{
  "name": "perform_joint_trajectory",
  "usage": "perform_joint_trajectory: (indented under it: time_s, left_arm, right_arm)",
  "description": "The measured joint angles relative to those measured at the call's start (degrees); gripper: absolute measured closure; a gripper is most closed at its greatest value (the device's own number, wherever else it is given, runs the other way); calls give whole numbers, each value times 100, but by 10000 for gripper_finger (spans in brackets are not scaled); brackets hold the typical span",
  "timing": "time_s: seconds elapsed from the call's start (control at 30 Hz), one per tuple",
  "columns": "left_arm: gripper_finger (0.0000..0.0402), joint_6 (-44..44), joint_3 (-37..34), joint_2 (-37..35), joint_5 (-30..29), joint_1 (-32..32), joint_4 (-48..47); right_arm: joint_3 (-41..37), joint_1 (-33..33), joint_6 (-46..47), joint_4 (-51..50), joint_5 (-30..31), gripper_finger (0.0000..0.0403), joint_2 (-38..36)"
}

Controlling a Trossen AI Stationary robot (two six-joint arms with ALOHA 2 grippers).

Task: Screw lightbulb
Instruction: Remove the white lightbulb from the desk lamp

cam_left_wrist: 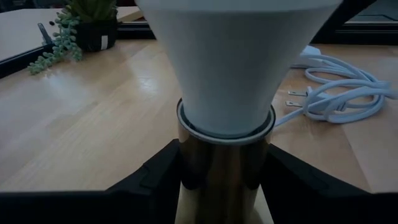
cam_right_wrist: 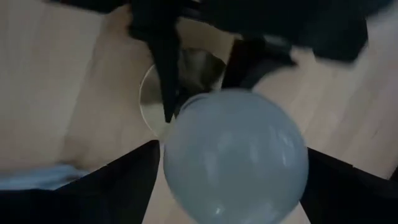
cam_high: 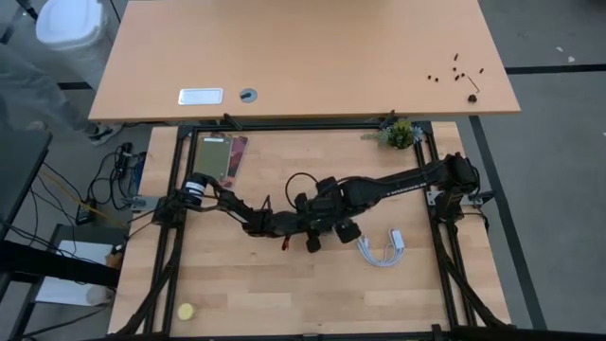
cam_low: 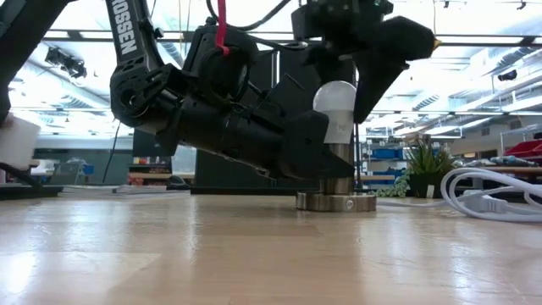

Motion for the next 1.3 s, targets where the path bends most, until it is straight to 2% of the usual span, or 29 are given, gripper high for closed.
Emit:
perform_joint_trajectory:
  time_s: [0.23, 0.6, 0.8, 1.17, 1.3]
  left_arm:
    - [213, -27, 0, -1, 0, 0, -7]
    - [213, -35, 0, 0, 0, -12, -15]
    - [213, -55, 2, 1, -3, -8, -24]
    - [213, -44, 2, 1, -2, -15, -28]
    - [213, -44, 2, 1, 0, -15, -28]
  right_arm:
    - [-85, -29, 2731, -378, -342, 53, -9]
    - [-406, 8, 5388, 267, -146, 53, -11]
    - [-431, 24, 6922, 397, 361, 53, -11]
    - [-431, 305, 8482, 649, 1245, 56, -7]
    - [-452, 568, 8989, 702, 1933, 57, 31]
